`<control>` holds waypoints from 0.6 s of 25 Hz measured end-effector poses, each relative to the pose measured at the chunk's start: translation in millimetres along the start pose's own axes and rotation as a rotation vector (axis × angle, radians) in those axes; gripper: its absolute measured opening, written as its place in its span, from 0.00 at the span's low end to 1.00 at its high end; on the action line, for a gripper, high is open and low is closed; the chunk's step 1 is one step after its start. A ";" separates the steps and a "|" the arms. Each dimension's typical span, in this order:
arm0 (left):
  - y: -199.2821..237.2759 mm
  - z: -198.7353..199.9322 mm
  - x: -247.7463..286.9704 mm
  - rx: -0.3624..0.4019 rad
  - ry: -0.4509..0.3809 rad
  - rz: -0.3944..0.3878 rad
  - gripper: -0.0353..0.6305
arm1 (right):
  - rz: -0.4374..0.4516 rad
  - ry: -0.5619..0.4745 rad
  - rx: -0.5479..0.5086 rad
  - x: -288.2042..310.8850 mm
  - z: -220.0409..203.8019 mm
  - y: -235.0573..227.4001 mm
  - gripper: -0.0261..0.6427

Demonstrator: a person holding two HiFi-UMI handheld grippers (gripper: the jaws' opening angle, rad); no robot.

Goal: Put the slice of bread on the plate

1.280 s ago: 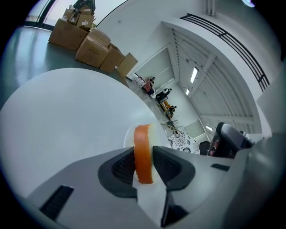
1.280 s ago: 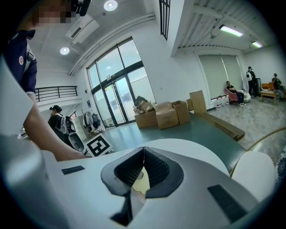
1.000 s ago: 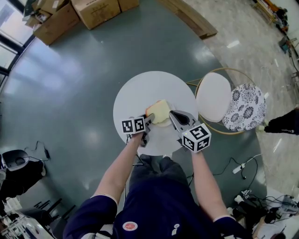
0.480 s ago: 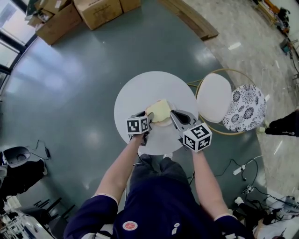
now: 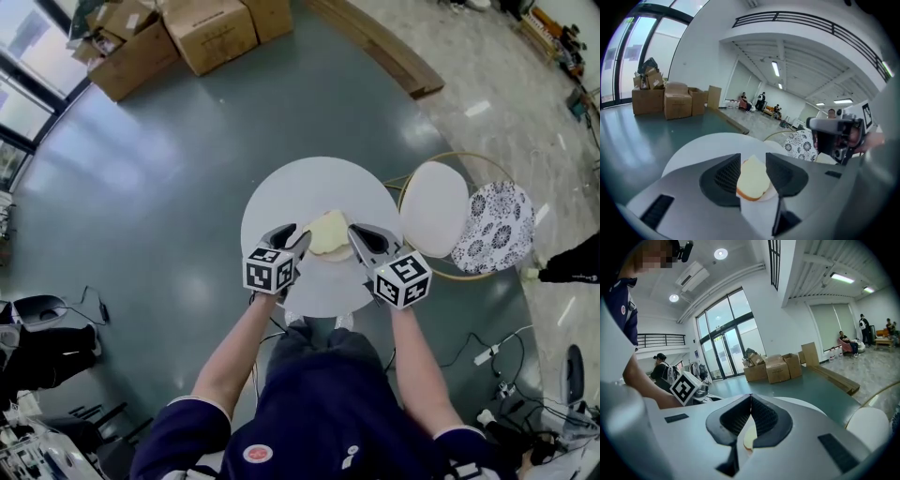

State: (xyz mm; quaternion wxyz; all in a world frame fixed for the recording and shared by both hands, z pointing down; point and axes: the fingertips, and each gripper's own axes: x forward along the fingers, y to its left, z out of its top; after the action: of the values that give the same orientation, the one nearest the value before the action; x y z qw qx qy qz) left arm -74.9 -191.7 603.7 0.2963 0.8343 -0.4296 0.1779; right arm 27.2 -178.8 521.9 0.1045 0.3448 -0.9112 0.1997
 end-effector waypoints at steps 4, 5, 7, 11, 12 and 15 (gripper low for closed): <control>-22.9 35.8 -25.8 0.064 -0.097 -0.033 0.20 | 0.001 -0.024 -0.022 -6.9 14.2 4.7 0.05; -27.9 44.8 -31.6 0.082 -0.120 -0.038 0.18 | 0.000 -0.031 -0.028 -8.2 18.3 5.8 0.05; -37.7 62.1 -43.0 0.116 -0.164 -0.049 0.14 | 0.000 -0.050 -0.037 -10.3 27.3 9.0 0.05; -58.9 91.4 -62.9 0.169 -0.238 -0.081 0.09 | 0.011 -0.088 -0.062 -15.1 45.9 19.1 0.05; -64.5 98.4 -68.0 0.178 -0.257 -0.091 0.09 | 0.015 -0.096 -0.070 -16.7 51.2 22.1 0.05; -79.7 117.3 -83.2 0.207 -0.311 -0.117 0.08 | 0.028 -0.125 -0.094 -21.8 68.2 32.0 0.05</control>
State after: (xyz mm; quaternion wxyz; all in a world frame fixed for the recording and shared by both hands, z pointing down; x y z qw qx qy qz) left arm -51.6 -180.5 441.3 0.1487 0.9014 -0.4002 0.0724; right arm 18.3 -173.9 444.1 0.0606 0.3384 -0.9291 0.1365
